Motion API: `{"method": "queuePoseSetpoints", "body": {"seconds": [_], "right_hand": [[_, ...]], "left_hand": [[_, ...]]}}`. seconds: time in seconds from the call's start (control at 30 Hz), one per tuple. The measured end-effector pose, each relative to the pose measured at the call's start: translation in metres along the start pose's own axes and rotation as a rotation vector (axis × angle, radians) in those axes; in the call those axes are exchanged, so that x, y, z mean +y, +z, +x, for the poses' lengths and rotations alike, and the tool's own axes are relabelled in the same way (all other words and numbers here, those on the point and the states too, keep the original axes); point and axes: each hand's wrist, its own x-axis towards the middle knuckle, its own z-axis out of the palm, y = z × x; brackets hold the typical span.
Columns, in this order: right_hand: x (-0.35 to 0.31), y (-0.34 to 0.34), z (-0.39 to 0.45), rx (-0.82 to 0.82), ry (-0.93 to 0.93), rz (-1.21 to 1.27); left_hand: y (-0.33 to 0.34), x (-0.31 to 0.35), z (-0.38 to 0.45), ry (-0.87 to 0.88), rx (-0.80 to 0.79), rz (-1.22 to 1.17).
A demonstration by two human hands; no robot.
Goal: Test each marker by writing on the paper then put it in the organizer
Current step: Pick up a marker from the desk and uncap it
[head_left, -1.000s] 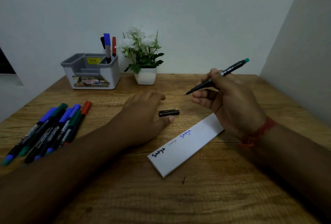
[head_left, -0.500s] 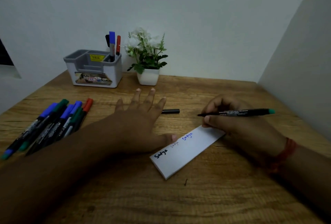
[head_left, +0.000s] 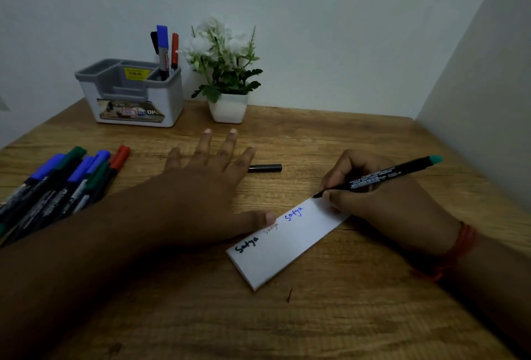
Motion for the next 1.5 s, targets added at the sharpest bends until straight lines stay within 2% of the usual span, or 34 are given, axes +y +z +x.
{"method": "queuePoseSetpoints", "body": {"seconds": [0.87, 1.5], "right_hand": [[0.0017, 0.0003, 0.0, -0.07, -0.013, -0.027], [0.0049, 0.0009, 0.0019, -0.048, -0.012, -0.021]], "left_hand": [[0.0027, -0.0023, 0.0035, 0.006, 0.01, -0.003], [0.0025, -0.002, 0.0034, 0.015, 0.011, 0.004]]}}
